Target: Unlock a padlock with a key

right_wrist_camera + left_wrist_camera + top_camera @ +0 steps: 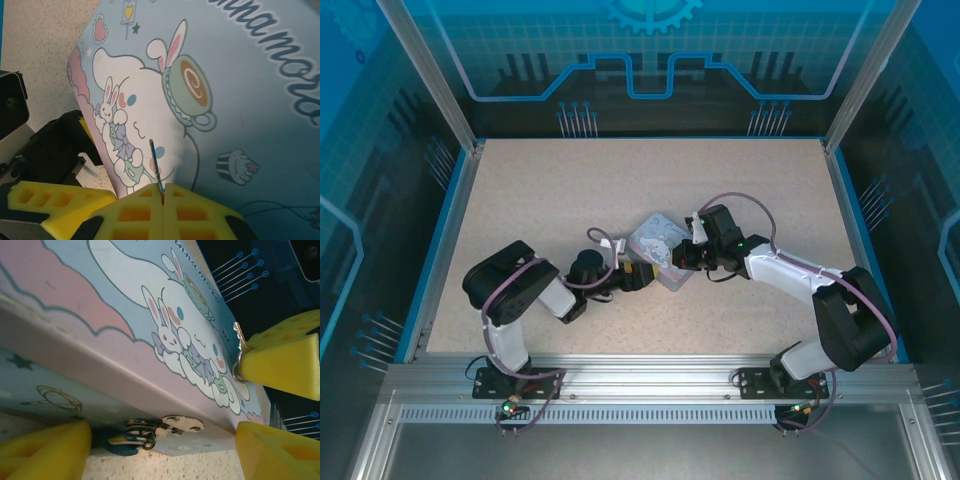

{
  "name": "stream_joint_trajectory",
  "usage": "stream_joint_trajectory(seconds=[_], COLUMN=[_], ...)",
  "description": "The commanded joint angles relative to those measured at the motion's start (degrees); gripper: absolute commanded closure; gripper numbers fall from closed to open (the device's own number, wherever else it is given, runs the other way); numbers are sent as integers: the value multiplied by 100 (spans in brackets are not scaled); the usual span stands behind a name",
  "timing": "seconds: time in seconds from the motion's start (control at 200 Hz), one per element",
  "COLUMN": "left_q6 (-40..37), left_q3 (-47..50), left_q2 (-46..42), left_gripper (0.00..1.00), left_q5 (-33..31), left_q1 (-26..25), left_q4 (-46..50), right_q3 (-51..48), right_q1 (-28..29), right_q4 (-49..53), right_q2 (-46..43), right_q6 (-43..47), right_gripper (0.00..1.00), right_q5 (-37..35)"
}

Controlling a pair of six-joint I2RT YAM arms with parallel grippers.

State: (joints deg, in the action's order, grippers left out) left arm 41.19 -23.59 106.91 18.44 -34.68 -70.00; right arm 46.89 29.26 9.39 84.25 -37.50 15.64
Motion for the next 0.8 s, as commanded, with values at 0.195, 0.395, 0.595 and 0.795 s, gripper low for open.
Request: stream_joint_trajectory(seconds=[0.195, 0.395, 0.595, 0.795], left_q6=[284, 516, 775, 844], left_q3=[-208, -203, -262, -151], left_q2=[60, 135, 269, 320], left_gripper=[32, 37, 48, 58], left_q5=[-43, -184, -504, -915], left_q1=[-580, -655, -704, -751], left_q4=[507, 287, 97, 75], right_q3=[-15, -31, -31, -31], right_q1=[28, 25, 29, 32], right_q4=[633, 634, 626, 593], right_q2=[154, 163, 131, 132], right_q6=[68, 58, 58, 32], right_gripper=[100, 100, 100, 100], right_q5=[-169, -156, -145, -122])
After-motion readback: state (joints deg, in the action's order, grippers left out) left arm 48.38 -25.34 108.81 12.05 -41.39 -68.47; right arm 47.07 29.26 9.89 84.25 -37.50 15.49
